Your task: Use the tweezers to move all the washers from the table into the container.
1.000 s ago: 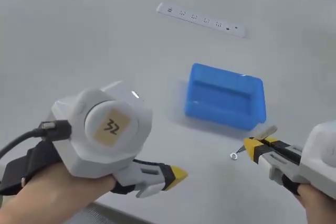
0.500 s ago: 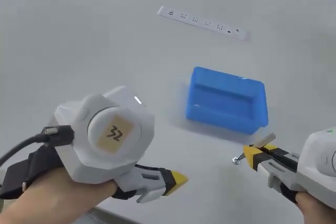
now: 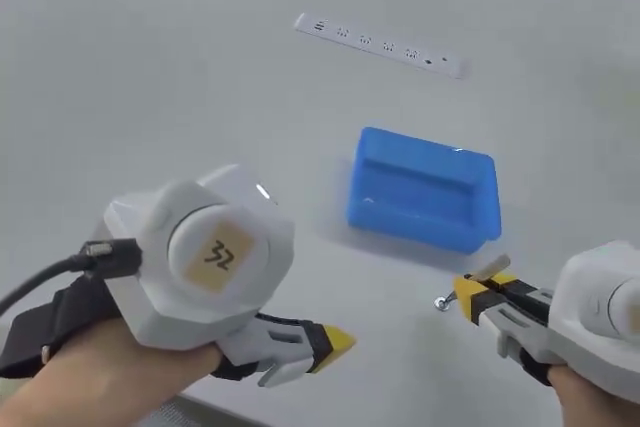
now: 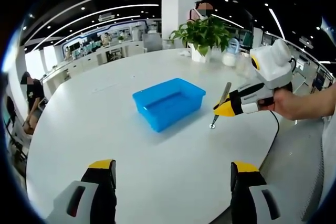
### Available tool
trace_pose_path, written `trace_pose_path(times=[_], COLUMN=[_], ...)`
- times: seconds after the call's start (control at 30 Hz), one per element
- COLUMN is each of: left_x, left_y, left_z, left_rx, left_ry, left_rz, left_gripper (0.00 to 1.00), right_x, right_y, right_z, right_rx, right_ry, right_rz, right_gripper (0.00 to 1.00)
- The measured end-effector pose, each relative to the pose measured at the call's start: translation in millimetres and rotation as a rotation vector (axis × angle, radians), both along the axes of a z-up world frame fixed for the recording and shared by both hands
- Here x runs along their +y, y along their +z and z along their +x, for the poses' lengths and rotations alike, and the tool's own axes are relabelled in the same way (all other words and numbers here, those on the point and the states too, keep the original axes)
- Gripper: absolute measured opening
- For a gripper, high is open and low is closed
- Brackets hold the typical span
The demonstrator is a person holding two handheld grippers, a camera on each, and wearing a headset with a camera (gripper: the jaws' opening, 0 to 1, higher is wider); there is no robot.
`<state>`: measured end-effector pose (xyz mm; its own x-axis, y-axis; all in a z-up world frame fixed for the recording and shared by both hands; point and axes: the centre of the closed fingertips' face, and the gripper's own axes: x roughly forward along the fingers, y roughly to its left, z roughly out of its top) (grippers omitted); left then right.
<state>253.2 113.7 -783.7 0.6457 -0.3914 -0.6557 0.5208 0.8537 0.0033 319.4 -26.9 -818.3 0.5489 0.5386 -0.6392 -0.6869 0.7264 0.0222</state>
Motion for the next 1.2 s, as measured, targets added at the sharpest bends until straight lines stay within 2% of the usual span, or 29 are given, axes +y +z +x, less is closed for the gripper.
trace_pose_path(times=[0.13, 0.3, 0.67, 1.03, 1.2], left_x=[1.5, 4.0, 11.8, 15.2, 14.9], left_y=[1.2, 4.4, 13.7, 22.6, 26.6], left_z=[-1.1, -0.7, 2.6, -0.3, -0.9], left_rx=[-0.005, -0.015, -0.041, -0.058, -0.066], left_ry=[0.002, 0.003, 0.017, 0.035, 0.027], left_rz=[0.003, 0.006, 0.020, 0.026, 0.037], left_gripper=[0.92, 0.92, 0.91, 0.91, 0.91], right_x=[-1.1, 2.7, 18.3, 17.6, 18.9], right_y=[0.2, 1.6, 43.9, 69.7, 80.2], right_z=[0.7, 1.9, 13.0, 31.2, 45.2], right_rx=[0.018, 0.048, -0.021, -0.069, -0.102], right_ry=[-0.021, -0.008, 0.038, 0.049, 0.046], right_rz=[0.020, 0.013, 0.050, 0.061, 0.062], right_gripper=[0.03, 0.03, 0.03, 0.03, 0.03])
